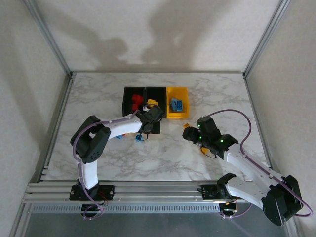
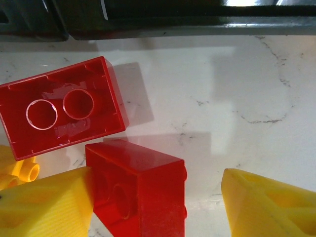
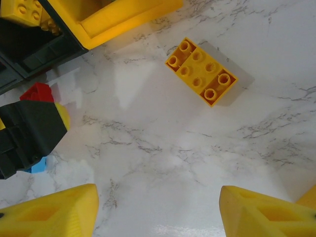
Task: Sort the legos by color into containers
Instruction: Pick up the lego from the center of the table.
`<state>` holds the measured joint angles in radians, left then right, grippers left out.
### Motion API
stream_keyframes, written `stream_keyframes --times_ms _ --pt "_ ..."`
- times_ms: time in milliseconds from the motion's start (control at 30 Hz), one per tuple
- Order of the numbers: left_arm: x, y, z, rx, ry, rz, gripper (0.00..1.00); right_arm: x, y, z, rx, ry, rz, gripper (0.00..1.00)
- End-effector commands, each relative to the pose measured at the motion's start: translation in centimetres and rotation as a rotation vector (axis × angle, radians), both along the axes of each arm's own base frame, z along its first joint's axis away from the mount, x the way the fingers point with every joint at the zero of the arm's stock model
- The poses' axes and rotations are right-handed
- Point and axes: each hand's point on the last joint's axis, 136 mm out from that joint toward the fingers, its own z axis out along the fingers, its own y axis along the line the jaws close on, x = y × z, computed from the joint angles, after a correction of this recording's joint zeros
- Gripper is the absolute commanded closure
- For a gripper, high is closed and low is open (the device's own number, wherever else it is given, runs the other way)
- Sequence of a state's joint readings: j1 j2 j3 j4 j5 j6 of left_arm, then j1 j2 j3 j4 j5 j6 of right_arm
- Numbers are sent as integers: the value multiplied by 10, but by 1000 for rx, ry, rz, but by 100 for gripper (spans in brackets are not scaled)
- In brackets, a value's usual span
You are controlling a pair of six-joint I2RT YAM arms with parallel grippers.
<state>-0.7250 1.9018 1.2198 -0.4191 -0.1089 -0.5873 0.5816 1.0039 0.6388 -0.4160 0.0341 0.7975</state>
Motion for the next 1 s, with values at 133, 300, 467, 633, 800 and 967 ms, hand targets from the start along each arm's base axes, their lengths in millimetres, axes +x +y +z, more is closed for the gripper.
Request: stream_keyframes --times_ms 133,300,467,633,800,967 --pt "1 3 0 54 1 -4 60 -5 -7 -7 -31 12 -18 34" --pt "-2 4 5 51 6 -12 77 -5 -7 -10 -36 17 -18 35" --pt "-5 3 19 34 -6 -18 86 -5 -7 -11 -31 17 -23 35" --pt "-7 7 41 22 -33 -16 93 -5 -7 -12 -32 22 -25 35" --pt "0 20 82 16 -110 7 95 -3 -5 -8 -24 11 -16 35" --pt "31 54 120 34 -176 82 95 0 1 -7 -19 12 7 35"
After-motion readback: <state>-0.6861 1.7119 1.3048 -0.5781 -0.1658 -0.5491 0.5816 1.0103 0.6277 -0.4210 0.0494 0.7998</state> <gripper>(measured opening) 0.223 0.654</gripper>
